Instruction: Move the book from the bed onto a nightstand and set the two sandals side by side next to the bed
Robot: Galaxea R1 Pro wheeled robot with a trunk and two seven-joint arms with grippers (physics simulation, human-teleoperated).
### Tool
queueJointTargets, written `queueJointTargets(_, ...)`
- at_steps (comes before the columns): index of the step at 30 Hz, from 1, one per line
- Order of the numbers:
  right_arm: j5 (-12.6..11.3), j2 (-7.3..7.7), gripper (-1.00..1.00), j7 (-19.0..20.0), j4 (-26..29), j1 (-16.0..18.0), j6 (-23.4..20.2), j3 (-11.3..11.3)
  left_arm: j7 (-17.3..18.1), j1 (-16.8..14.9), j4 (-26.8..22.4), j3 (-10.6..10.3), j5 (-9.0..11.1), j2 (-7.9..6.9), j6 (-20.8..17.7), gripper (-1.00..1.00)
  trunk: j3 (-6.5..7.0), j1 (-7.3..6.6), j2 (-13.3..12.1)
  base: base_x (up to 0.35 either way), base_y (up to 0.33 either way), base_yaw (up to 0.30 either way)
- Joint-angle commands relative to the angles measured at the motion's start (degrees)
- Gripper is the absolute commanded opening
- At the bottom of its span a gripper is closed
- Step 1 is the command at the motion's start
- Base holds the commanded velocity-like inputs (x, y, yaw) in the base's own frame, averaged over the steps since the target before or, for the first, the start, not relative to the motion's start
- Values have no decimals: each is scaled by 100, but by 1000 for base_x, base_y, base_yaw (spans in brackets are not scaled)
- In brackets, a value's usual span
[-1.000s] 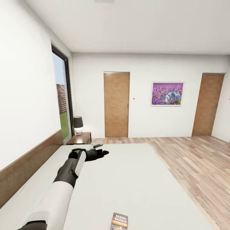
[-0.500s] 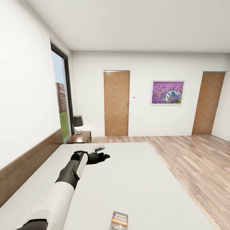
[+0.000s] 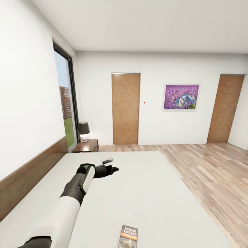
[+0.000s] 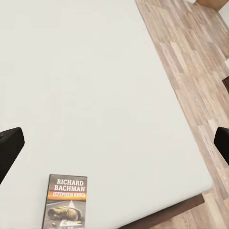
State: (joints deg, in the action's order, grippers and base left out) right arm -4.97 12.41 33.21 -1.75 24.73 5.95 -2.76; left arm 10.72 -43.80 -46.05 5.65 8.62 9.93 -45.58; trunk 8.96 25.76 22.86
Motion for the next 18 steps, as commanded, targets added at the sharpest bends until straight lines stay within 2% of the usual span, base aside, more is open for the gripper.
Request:
queueJointTargets(1,-36,3,100,30,-19,6,9,-23,14,-1,30,28,8,7,-6,100,-12,2,6,0,0,0)
queueJointTargets(9,-34,4,100,21,-19,6,7,-23,-8,3,367,-43,-22,7,256,100,-83,2,6,0,0,0)
queueJointTargets(18,-37,6,100,4,-19,6,4,-27,-16,3,476,-437,-28,7,291,100,-162,2,6,0,0,0)
